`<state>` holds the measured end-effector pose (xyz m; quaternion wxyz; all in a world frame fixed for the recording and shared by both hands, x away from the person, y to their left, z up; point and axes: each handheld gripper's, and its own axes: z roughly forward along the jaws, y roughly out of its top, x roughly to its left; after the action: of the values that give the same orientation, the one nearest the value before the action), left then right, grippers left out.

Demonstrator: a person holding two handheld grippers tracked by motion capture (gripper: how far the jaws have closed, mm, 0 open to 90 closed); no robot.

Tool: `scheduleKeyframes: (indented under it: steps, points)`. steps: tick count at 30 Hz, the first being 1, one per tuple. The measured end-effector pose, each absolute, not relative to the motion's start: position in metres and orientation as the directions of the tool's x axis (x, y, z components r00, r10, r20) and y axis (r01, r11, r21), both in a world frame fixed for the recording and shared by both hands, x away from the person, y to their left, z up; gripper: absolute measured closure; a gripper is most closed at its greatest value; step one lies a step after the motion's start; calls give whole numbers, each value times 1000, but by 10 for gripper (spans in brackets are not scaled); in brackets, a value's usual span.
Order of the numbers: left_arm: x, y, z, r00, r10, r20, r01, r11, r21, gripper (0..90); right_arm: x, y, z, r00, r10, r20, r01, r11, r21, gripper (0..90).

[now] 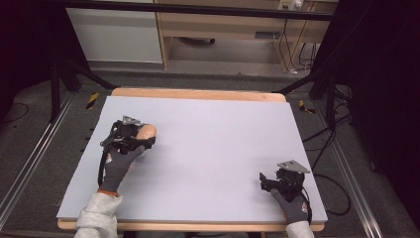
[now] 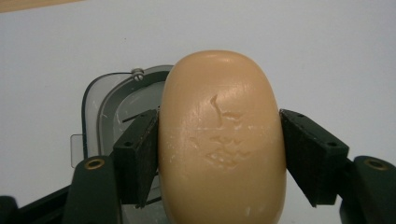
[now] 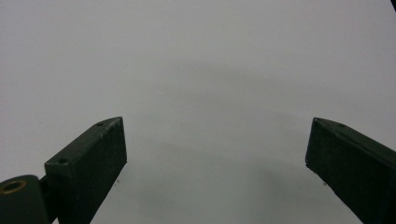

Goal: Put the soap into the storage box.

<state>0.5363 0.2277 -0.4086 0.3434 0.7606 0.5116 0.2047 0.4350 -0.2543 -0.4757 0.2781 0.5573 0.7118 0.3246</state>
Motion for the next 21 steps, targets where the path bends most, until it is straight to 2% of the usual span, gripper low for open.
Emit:
scheduleKeyframes:
  steps: [21]
  points:
    - [547, 243, -420, 339, 940, -40, 669, -211, 713, 314, 436, -254, -477, -229, 973, -38, 616, 175, 768, 56]
